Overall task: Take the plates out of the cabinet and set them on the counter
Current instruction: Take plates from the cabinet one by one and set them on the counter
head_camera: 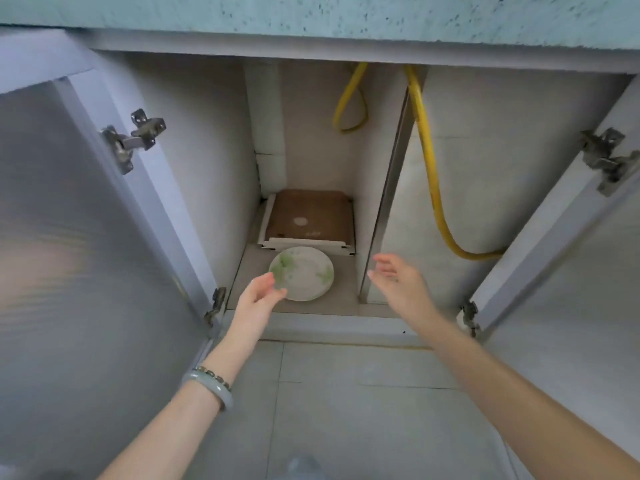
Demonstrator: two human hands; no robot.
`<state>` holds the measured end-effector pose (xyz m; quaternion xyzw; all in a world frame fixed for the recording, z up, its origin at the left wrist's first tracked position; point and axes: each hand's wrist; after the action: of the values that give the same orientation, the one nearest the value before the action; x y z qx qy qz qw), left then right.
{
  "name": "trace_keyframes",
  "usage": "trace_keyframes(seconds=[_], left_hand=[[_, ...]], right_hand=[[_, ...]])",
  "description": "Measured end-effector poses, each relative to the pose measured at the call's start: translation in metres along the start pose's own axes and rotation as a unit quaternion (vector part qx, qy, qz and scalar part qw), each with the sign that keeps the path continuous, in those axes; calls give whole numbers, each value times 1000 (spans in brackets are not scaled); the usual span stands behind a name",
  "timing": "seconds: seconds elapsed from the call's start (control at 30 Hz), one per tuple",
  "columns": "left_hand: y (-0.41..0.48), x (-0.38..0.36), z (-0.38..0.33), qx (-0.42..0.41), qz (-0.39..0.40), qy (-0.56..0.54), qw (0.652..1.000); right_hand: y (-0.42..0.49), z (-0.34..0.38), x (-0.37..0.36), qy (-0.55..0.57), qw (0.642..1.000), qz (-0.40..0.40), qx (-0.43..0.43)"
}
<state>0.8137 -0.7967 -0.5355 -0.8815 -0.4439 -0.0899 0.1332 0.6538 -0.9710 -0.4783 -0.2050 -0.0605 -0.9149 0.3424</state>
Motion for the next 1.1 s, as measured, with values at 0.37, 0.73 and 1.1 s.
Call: trace_keyframes(seconds=[0.37, 0.73, 1.1], left_hand=[[128, 19, 132, 205, -138, -243, 938], [229, -29, 198, 173, -116, -89, 974], [283, -61, 212, 128, -52, 28, 990]], right_hand=[[101, -124, -115, 155, 976, -35, -146], [182, -201, -189, 147, 971, -114, -148], [242, -225, -202, 83, 977, 10, -198]])
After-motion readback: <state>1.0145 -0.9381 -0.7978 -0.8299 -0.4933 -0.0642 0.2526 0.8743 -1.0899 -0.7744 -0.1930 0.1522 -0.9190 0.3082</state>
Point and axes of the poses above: each hand's wrist, its own y-axis towards the middle knuckle, its own x-axis out of the back of the hand, z = x × y, and after that the axes turned 7 degrees about y, right-handed
